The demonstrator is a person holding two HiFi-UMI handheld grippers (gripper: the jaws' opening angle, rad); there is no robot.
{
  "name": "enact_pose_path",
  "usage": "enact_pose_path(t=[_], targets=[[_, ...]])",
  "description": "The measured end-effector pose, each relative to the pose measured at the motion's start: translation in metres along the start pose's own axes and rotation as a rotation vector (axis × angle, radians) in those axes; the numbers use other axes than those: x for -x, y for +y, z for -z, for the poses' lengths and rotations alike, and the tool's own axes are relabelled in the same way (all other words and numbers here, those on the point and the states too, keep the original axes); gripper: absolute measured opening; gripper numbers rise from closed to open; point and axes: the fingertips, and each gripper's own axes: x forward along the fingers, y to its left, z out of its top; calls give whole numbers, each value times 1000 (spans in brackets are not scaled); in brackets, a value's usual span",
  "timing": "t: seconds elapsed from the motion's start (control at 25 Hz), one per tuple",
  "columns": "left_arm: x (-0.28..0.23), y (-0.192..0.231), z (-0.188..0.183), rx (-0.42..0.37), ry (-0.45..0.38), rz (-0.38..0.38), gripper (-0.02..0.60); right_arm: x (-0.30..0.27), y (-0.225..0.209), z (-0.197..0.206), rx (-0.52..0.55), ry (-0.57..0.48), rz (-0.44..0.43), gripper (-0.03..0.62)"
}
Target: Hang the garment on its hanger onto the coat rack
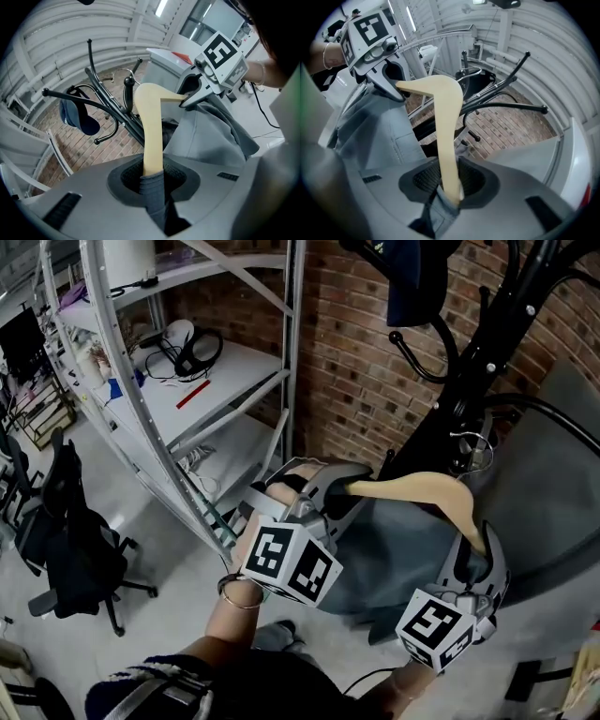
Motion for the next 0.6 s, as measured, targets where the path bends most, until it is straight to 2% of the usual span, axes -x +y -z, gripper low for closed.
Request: enact_pose_path(t=[0.6], targets=[[-58,-20,41,42,57,97,58,-56,26,33,-5,84,-72,110]])
